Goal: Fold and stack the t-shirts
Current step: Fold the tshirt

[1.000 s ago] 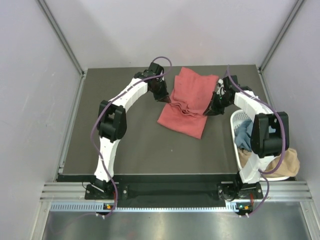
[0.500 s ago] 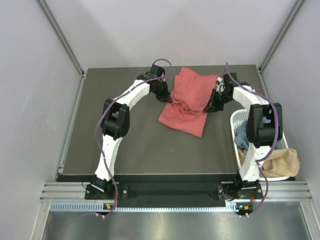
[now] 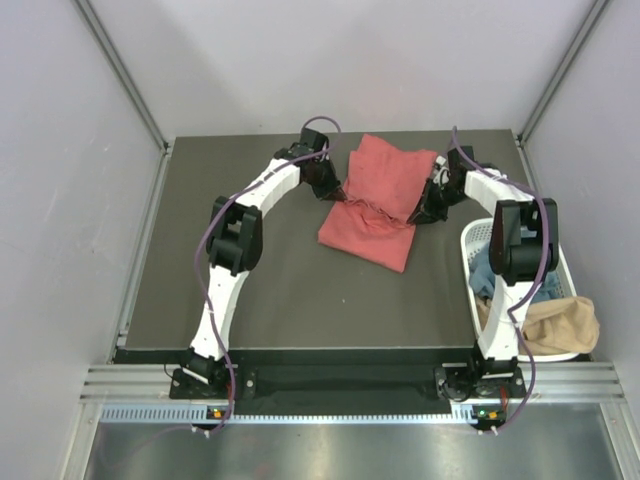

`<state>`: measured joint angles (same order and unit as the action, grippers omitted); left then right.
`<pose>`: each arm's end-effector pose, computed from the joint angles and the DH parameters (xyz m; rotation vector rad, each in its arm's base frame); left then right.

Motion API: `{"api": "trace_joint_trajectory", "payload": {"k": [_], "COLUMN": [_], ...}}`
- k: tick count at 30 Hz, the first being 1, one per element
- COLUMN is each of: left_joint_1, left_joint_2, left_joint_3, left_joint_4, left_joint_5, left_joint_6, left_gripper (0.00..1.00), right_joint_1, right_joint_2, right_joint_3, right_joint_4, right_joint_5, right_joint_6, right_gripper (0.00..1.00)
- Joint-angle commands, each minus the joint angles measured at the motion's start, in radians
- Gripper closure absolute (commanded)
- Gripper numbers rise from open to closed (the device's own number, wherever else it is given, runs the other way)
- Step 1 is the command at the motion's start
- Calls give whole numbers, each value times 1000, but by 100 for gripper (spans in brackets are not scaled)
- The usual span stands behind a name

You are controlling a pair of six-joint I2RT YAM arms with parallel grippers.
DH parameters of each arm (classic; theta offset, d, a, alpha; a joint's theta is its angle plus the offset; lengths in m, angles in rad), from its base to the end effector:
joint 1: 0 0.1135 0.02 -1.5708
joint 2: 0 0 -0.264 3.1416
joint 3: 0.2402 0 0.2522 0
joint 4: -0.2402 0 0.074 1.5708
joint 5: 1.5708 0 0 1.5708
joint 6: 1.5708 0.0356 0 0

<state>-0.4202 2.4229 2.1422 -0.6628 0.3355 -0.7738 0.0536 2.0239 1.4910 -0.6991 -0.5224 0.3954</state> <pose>0.4826 -0.2285 0.1900 -0.3260 2.6602 -0.8628 0.4103 0.0398 0.1792 0.3515 2.7924 0.8397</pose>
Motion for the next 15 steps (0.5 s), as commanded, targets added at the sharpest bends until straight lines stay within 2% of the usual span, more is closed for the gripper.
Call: {"api": "trace_joint_trajectory", "payload": {"k": [1, 3, 4, 9, 12, 15], "left_joint_1": [8, 8, 11, 15, 29, 47], "left_joint_2": [18, 28, 31, 51, 45, 5], "left_joint_3": [53, 64, 68, 145, 194, 220], "left_joint_4": [54, 49, 42, -4, -52, -112], "left_joint_5": [23, 30, 30, 14, -4, -71], "left_joint_6": [-12, -7, -5, 28, 56, 118], "left_gripper": [90, 84, 74, 65, 58, 29], "right_joint_1": [-21, -24, -26, -38, -43, -46], "right_joint_2": [10, 18, 21, 50, 73, 93], "right_joint_3": [69, 78, 89, 129, 179, 264], "right_joint_4": [18, 16, 13, -6, -22, -71], "right_joint_5": [-14, -14, -14, -7, -2, 34], "right_joint_6": [-4, -7, -9, -6, -6, -27], "right_gripper": [92, 90, 87, 84, 78, 66]}}
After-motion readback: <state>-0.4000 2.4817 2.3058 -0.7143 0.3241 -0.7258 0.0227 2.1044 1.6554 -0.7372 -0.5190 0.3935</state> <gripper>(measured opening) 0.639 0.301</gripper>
